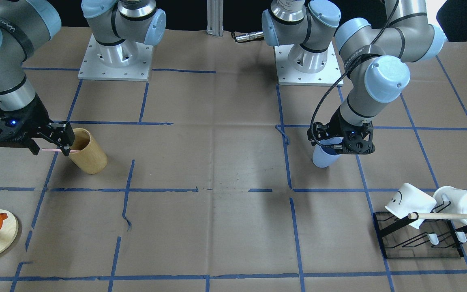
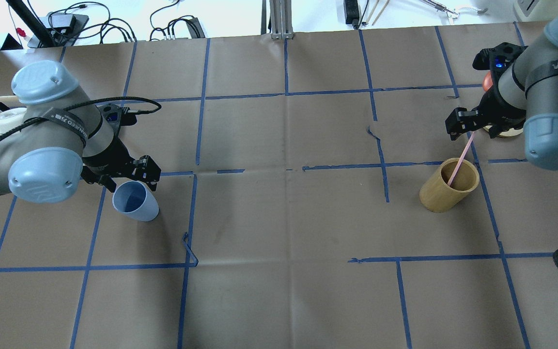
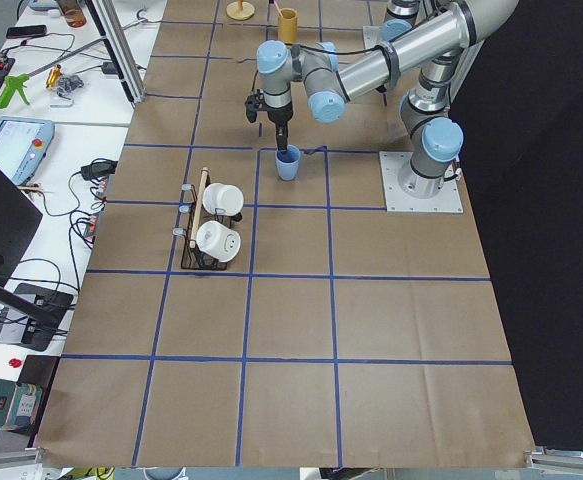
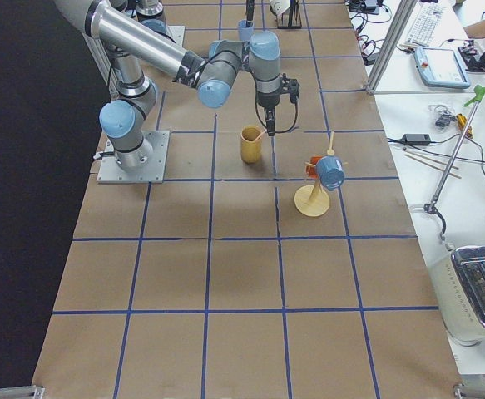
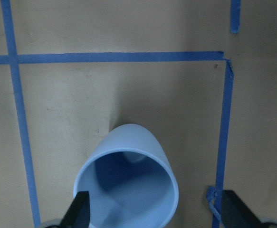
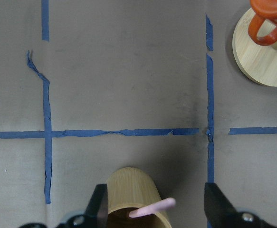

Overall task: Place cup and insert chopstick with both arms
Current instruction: 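Grasp the light blue cup with the left gripper while the right grasps the chopstick, then carry the blue cup to center with left gripper while right lifts chopstick, then release the blue cup and raise the left gripper back toward the mug rack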

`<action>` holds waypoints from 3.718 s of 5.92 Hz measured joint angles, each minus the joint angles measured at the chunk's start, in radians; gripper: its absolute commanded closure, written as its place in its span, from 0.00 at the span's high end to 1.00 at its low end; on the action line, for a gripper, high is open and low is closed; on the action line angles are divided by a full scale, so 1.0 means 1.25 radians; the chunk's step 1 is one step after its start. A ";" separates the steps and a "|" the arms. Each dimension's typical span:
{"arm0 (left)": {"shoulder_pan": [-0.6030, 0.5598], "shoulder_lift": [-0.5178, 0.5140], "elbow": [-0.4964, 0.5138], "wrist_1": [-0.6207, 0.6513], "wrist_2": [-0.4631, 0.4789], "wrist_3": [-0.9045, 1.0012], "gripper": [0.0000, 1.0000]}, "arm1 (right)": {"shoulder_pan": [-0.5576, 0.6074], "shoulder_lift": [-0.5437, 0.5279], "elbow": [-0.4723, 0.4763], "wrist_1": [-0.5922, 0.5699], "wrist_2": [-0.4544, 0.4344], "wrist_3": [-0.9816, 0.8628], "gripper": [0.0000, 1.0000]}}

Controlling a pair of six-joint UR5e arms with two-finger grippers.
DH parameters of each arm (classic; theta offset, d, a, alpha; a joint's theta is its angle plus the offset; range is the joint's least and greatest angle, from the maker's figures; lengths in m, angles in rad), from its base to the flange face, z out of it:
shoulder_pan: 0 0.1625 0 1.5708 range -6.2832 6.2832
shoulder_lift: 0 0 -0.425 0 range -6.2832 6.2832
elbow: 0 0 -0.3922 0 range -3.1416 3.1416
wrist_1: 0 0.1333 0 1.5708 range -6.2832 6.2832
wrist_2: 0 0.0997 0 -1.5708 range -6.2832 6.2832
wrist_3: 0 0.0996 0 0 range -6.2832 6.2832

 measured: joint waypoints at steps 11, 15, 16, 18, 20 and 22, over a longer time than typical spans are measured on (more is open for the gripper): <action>-0.390 -0.247 0.324 0.055 -0.017 -0.530 0.06 | 0.119 0.009 -0.391 0.360 -0.001 0.144 0.09; -0.481 -0.343 0.407 0.100 -0.019 -0.676 0.98 | 0.211 0.034 -0.449 0.414 -0.011 0.229 0.09; -0.485 -0.346 0.400 0.099 -0.018 -0.676 0.98 | 0.212 0.035 -0.448 0.415 -0.011 0.230 0.09; -0.483 -0.326 0.405 0.074 -0.016 -0.648 0.98 | 0.212 0.036 -0.446 0.414 -0.011 0.230 0.09; -0.457 -0.237 0.446 -0.057 -0.019 -0.588 0.98 | 0.213 0.047 -0.450 0.410 -0.006 0.244 0.09; -0.369 -0.113 0.469 -0.229 -0.030 -0.429 0.98 | 0.223 0.064 -0.458 0.401 0.000 0.287 0.09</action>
